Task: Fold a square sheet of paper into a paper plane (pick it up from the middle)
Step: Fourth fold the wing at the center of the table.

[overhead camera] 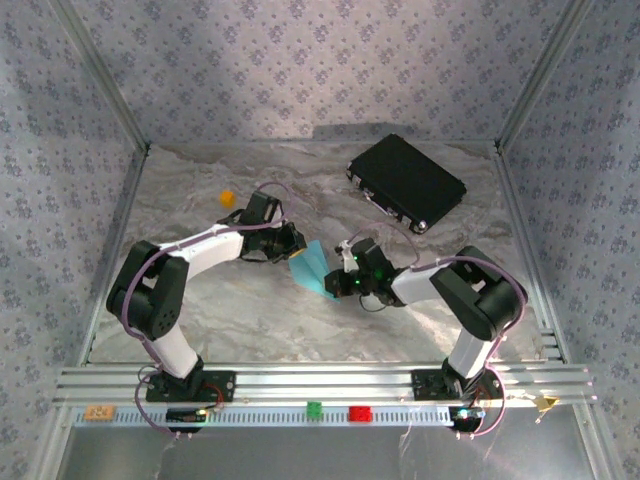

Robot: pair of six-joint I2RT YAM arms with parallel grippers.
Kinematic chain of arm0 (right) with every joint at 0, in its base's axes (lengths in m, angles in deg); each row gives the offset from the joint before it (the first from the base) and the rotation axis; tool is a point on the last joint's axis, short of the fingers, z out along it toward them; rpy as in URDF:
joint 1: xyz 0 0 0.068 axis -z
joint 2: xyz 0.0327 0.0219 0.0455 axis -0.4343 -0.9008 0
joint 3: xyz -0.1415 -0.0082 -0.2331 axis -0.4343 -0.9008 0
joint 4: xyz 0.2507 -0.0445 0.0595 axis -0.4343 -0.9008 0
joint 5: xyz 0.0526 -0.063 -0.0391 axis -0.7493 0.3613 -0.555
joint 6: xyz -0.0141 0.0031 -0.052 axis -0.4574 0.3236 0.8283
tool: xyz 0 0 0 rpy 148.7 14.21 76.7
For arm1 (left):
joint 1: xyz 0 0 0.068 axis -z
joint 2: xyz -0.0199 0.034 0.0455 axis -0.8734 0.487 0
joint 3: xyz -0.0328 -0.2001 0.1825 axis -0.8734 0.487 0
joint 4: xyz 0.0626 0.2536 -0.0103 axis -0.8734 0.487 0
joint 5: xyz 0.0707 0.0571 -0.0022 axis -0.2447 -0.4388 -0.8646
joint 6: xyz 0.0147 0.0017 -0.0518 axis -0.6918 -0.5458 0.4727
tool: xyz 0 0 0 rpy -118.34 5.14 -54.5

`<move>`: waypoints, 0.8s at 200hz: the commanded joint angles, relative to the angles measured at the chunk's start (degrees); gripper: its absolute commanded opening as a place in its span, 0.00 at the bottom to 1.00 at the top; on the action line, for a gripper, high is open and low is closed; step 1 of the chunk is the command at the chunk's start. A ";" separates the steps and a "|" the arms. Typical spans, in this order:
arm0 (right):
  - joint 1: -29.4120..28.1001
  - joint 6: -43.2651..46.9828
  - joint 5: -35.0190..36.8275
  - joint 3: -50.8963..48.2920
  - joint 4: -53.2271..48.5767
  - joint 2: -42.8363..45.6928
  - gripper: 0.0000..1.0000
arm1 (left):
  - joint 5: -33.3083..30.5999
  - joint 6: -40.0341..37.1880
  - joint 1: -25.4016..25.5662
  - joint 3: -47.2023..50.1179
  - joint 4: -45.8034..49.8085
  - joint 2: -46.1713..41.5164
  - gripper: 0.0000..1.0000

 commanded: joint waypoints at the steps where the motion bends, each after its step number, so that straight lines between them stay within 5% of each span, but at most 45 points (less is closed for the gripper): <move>1: 1.94 -6.98 -7.10 -0.70 2.71 -2.20 0.04 | 2.03 0.08 -0.28 1.42 -3.45 -0.08 0.07; 36: 4.76 -13.41 -12.10 -0.67 6.12 -4.39 0.04 | 4.00 1.07 0.20 2.78 -7.84 1.39 0.03; 160: 6.58 -14.47 -13.41 0.64 2.39 -6.10 0.06 | 5.11 2.81 2.76 1.71 -14.42 8.33 0.02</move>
